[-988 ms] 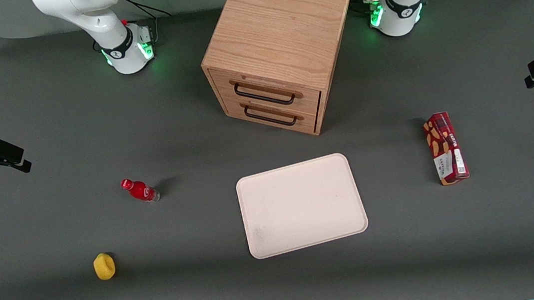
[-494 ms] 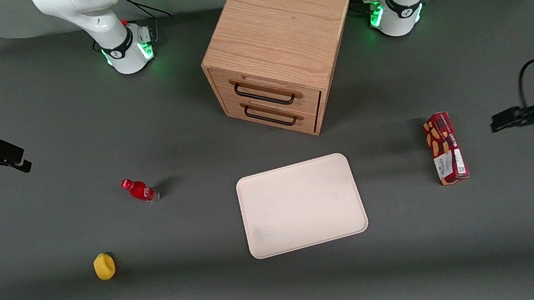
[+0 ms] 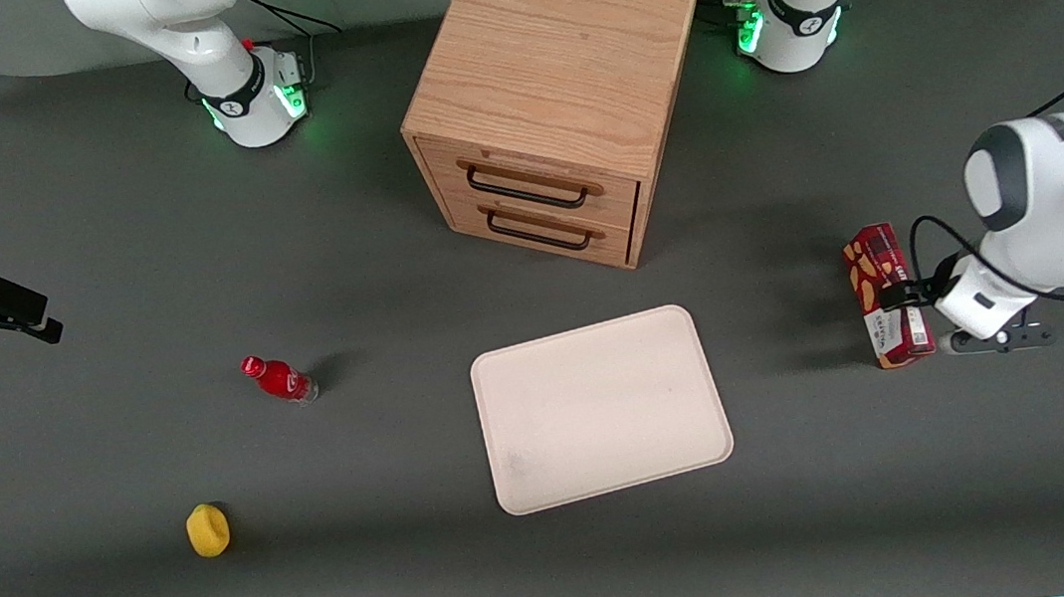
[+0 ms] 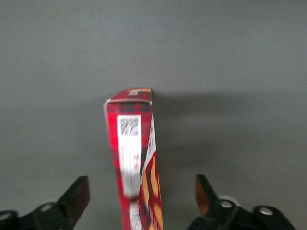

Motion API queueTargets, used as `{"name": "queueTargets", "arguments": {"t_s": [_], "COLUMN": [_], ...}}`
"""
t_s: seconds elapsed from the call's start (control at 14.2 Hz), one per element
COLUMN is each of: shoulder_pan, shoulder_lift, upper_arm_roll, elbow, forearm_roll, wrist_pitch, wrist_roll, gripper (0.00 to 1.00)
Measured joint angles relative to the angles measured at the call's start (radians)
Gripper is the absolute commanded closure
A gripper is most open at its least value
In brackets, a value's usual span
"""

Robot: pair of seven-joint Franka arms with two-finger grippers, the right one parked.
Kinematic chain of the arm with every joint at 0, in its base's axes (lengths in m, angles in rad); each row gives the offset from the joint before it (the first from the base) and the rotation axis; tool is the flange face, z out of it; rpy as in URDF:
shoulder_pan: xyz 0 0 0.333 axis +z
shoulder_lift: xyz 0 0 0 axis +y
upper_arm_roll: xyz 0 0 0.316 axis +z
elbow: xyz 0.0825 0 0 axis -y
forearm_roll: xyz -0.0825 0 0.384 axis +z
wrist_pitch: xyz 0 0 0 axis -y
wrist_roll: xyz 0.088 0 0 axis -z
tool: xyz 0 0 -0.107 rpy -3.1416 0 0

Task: Place red cookie box on tray
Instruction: 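Lower the open left gripper over the red cookie box and close it, then carry the red cookie box with the left gripper onto the white tray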

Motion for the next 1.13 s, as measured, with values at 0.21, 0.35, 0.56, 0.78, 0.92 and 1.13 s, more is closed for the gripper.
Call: {"name": "queueTargets", "arguments": {"t_s": [0.21, 0.35, 0.56, 0.78, 0.92, 1.13], "shoulder_pan": [-0.004, -0.004, -0.008, -0.072, -0.155, -0.272], "shoulder_lift": [0.074, 0.074, 0.055, 0.049, 0.074, 0.156], "upper_arm_roll": [0.000, 0.001, -0.002, -0.007, -0.010, -0.012], "elbow": [-0.036, -0.041, -0.002, 0.199, 0.367, 0.532], "forearm_roll": [0.000, 0.001, -0.001, -0.002, -0.002, -0.004], "wrist_pitch": [0.154, 0.163, 0.096, -0.139, -0.260, -0.337], "wrist_roll": [0.000, 0.000, -0.009, -0.146, -0.293, -0.462], "gripper": [1.00, 1.00, 1.00, 1.00, 1.00, 1.00]}}
